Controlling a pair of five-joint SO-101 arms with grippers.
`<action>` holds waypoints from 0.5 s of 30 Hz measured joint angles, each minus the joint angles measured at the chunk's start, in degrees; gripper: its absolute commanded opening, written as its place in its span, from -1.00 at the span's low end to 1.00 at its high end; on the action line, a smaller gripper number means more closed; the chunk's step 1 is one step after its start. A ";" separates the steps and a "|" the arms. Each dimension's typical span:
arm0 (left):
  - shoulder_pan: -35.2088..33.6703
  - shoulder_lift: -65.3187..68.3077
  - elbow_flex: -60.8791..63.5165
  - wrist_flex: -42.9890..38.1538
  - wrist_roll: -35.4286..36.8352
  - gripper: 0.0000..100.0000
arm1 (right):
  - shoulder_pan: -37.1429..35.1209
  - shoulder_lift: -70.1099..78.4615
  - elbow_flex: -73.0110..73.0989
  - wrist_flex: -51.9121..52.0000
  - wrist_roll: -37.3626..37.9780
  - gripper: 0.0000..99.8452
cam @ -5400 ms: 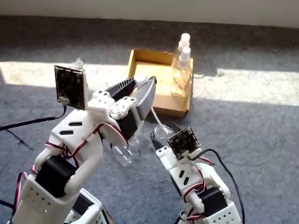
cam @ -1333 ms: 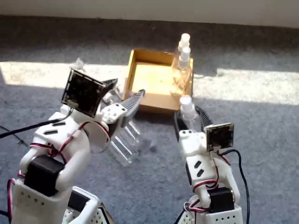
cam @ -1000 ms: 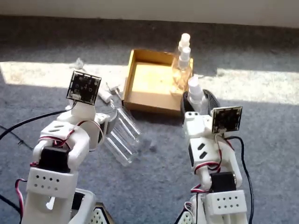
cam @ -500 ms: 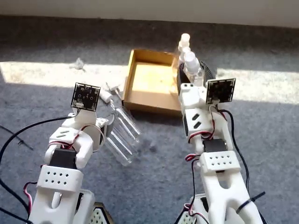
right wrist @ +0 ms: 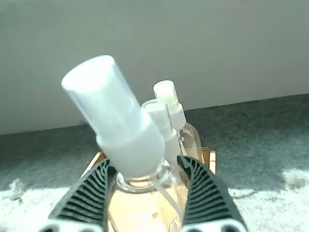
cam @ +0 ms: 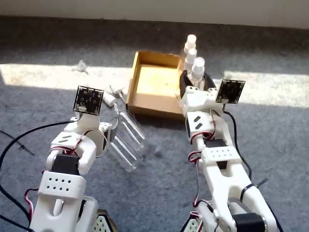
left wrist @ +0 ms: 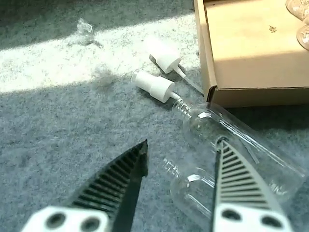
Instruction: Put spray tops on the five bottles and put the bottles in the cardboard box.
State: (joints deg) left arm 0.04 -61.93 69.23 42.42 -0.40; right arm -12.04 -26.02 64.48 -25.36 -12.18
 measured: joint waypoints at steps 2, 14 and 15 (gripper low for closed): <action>0.00 0.00 0.00 0.00 0.00 -0.57 | 0.00 1.32 0.00 -0.35 -0.18 -0.99; 0.00 0.00 0.00 0.00 0.00 -0.57 | -0.09 9.67 -2.11 -6.42 -0.35 -0.99; 0.00 0.00 0.00 0.00 0.00 -0.57 | -0.09 10.02 -2.46 -6.42 -0.35 -0.99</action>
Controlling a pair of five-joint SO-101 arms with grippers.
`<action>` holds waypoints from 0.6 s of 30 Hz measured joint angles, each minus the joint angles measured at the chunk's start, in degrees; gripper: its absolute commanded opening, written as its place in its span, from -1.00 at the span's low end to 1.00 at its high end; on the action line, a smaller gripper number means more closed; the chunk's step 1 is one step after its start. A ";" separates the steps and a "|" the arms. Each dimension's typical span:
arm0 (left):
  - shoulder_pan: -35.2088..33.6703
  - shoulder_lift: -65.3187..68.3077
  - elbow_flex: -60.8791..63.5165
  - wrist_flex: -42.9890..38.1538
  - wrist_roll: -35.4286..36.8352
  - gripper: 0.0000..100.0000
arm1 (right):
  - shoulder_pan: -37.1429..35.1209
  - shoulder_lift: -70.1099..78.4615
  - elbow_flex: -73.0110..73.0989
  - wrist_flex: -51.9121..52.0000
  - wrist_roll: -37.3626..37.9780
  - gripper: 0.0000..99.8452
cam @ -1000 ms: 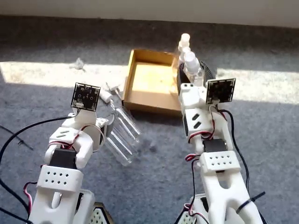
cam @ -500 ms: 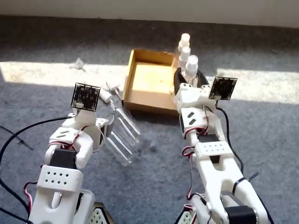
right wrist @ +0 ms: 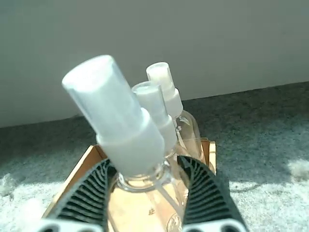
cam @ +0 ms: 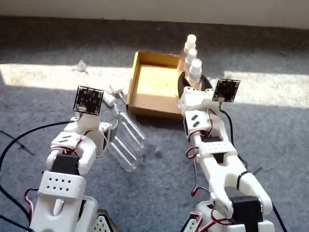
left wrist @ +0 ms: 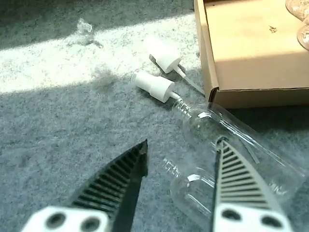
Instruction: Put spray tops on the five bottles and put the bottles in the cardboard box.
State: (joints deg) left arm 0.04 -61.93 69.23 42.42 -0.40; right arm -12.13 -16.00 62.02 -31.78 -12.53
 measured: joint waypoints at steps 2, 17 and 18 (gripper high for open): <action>0.00 0.00 0.00 0.00 0.00 -0.57 | 0.00 0.62 -0.44 0.00 0.00 -0.99; 0.00 0.00 0.00 0.00 0.00 -0.57 | -0.09 7.56 -0.70 -5.19 4.22 -0.99; 0.00 0.00 0.00 0.00 0.00 -0.57 | -0.09 7.82 -0.70 -5.27 4.22 -0.99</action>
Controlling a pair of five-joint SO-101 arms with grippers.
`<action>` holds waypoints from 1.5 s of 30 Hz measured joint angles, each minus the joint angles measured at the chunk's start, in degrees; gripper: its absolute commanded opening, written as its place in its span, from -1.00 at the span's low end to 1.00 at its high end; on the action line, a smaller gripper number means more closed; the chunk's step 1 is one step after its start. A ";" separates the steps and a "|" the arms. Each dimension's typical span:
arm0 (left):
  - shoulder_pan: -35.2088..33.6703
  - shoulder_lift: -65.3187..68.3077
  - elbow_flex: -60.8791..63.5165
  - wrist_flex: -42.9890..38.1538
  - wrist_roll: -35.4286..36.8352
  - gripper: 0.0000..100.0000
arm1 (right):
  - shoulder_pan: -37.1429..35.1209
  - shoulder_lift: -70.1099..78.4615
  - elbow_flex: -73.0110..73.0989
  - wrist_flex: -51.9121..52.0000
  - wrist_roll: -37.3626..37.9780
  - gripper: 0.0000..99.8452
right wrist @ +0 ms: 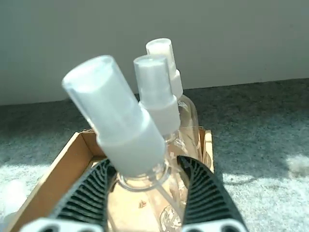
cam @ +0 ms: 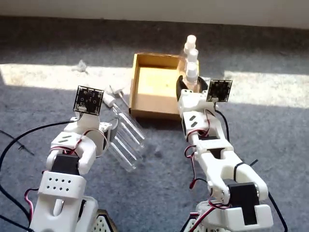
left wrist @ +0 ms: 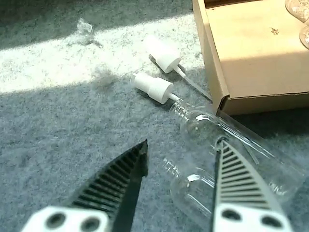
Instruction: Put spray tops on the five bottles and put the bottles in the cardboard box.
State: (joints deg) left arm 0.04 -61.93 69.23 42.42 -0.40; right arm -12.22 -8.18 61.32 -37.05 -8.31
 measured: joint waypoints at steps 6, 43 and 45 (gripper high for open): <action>0.00 0.00 0.00 0.00 0.00 -0.57 | 0.00 0.00 0.00 -0.26 0.00 -0.99; 0.00 0.00 0.00 0.00 0.00 -0.57 | 0.00 0.00 0.00 -0.26 0.00 -0.72; 0.00 0.00 0.00 0.00 0.00 -0.57 | 0.00 0.00 0.00 -0.26 0.00 -0.63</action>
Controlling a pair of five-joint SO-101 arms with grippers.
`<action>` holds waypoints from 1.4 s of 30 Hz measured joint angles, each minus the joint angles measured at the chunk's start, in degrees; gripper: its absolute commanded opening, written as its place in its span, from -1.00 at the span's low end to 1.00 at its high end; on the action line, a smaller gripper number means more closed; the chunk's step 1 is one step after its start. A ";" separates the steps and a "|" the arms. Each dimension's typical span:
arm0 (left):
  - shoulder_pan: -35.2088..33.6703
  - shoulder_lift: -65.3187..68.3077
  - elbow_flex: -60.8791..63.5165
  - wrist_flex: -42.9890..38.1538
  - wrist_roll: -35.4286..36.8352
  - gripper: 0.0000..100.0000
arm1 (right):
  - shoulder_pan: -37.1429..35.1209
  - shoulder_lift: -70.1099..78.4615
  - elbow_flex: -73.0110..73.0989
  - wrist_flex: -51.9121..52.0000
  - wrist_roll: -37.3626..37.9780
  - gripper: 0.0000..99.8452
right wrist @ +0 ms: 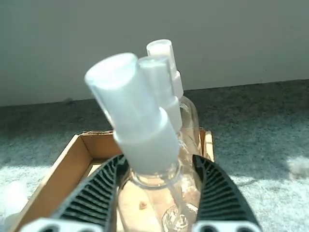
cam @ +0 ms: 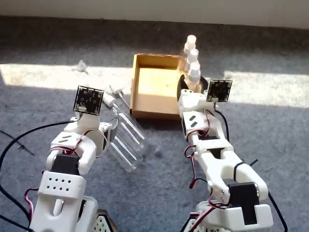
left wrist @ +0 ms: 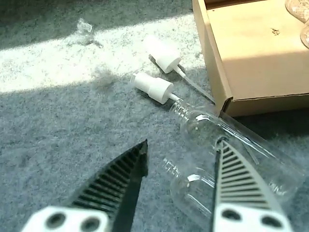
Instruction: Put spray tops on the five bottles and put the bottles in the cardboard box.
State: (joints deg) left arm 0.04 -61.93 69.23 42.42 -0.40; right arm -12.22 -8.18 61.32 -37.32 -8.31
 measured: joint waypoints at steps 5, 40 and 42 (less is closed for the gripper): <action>0.00 0.00 0.00 0.00 0.00 -0.57 | 0.00 0.00 0.00 0.00 0.00 -0.59; 0.00 0.00 0.00 -0.35 0.00 -0.57 | -1.49 -12.66 -2.55 12.04 6.42 -0.59; 0.00 0.00 0.00 -0.35 0.00 -0.57 | -1.41 -13.54 -3.78 13.98 6.42 -0.59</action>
State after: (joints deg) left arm 0.04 -61.93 69.23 42.07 -0.40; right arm -13.63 -21.71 57.54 -23.34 -1.89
